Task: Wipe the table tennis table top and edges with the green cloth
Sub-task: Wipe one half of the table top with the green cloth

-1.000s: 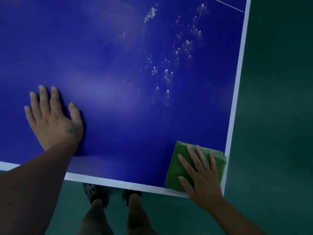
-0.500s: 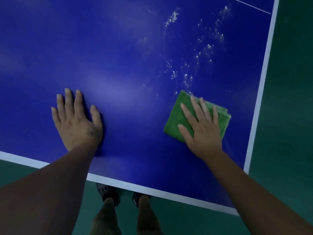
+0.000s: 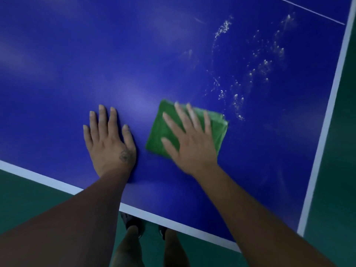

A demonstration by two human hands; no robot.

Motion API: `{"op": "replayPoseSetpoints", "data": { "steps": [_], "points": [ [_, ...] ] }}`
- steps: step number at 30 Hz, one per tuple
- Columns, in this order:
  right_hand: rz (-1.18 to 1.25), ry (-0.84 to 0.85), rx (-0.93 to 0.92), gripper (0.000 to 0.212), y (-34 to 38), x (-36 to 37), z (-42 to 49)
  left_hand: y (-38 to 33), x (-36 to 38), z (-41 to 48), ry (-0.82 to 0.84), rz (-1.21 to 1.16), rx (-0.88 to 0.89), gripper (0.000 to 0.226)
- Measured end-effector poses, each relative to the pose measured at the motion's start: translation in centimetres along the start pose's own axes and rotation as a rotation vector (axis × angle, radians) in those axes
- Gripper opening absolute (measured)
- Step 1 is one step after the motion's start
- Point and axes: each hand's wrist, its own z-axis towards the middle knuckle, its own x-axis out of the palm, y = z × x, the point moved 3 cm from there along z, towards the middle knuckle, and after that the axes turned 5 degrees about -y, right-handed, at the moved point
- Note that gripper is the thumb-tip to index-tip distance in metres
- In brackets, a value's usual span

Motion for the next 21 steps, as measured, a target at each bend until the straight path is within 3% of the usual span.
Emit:
{"op": "replayPoseSetpoints", "data": {
  "steps": [5,8,14,18,21],
  "points": [
    [0.003,0.022,0.212,0.066,-1.4,0.0,7.4,-0.3,-0.3,0.0,0.015,-0.010,-0.014,0.061],
    [0.029,0.014,0.149,0.074,-0.3,-0.6,4.0,-0.4,-0.3,0.1,0.037,-0.013,-0.025,0.062],
    [-0.017,0.088,0.045,0.067,1.1,-0.8,-5.4,-0.5,-0.6,0.3,0.037,-0.019,-0.028,0.061],
    [-0.069,0.077,-0.065,0.070,-0.4,-0.9,-1.5,-0.4,-0.7,0.3,0.059,-0.010,-0.028,0.062],
    [-0.109,0.030,0.009,0.071,-2.2,-0.8,5.3,-0.5,-0.6,0.4,0.073,0.002,-0.031,0.063]
  ]
}}
